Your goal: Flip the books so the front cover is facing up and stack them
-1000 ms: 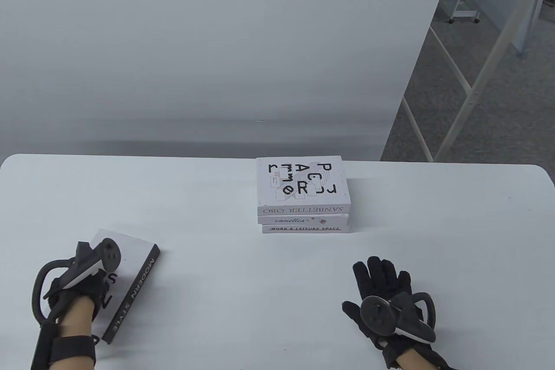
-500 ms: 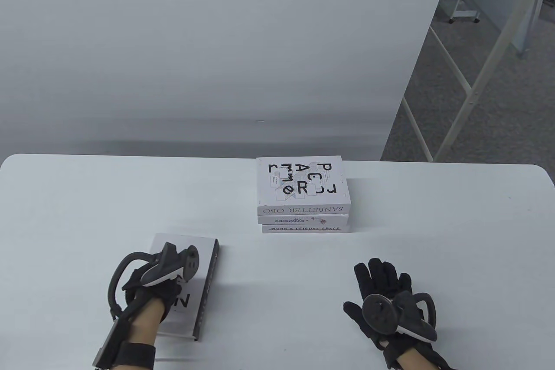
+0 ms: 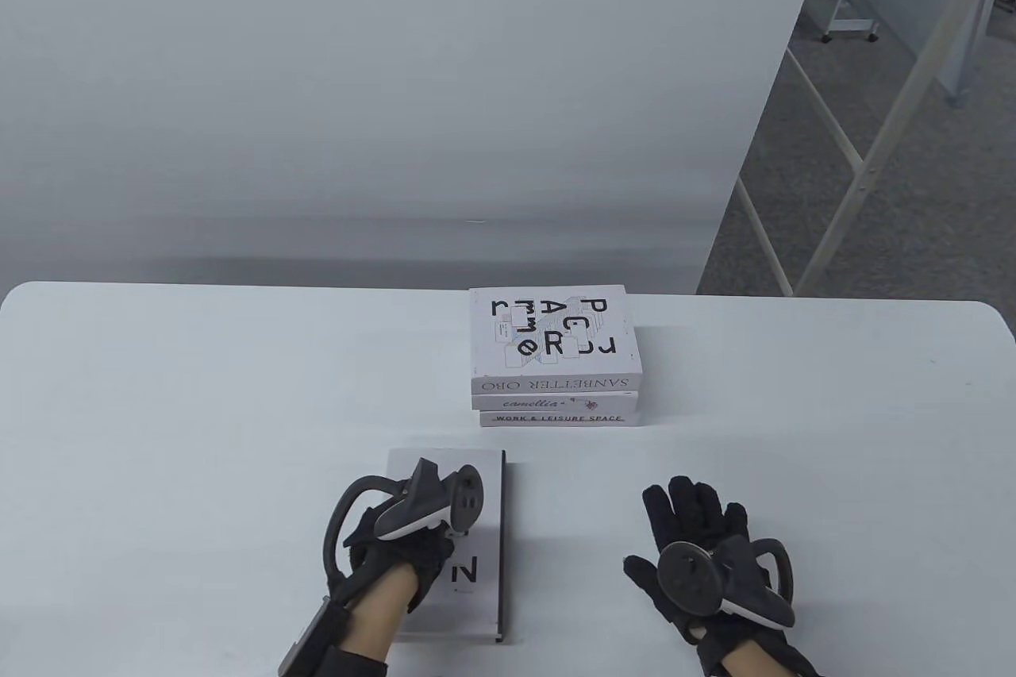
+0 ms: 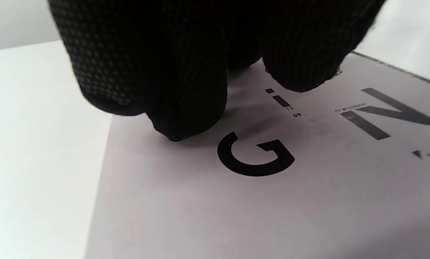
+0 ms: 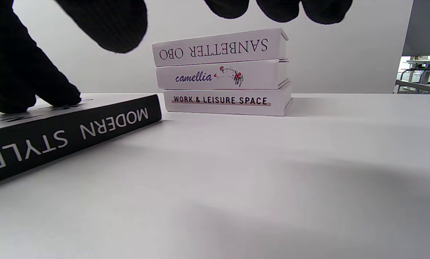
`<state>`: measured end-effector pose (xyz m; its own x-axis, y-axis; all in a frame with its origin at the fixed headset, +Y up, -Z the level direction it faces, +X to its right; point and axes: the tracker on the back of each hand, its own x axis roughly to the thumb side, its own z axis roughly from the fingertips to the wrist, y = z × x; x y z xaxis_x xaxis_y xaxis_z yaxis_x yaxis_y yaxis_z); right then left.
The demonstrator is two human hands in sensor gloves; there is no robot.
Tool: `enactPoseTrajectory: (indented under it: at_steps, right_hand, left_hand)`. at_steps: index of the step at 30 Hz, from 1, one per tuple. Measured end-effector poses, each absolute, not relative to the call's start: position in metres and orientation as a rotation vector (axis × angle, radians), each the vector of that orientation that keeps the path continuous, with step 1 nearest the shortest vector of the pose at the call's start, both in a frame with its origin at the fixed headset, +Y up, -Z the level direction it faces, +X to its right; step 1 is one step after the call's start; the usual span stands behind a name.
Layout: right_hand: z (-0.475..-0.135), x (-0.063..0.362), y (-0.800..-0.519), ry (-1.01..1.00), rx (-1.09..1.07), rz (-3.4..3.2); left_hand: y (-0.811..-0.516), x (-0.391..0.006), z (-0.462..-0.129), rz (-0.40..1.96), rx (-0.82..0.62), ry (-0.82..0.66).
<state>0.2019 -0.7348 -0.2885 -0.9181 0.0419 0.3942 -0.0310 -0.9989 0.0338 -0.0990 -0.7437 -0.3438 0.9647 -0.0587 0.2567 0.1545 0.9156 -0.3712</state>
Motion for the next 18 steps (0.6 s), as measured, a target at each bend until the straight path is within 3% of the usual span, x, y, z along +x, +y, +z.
enactPoseTrajectory:
  at_steps: [12,18]
  right_hand:
    - [-0.289,0.188,-0.749,0.133,0.665,3.059]
    - [-0.294,0.188,-0.757,0.167,0.659,3.005]
  left_hand:
    - [-0.744,-0.023,-0.328,0.043,-0.419,-0.344]
    - [-0.744,-0.019,-0.317,-0.024,-0.340,-0.401]
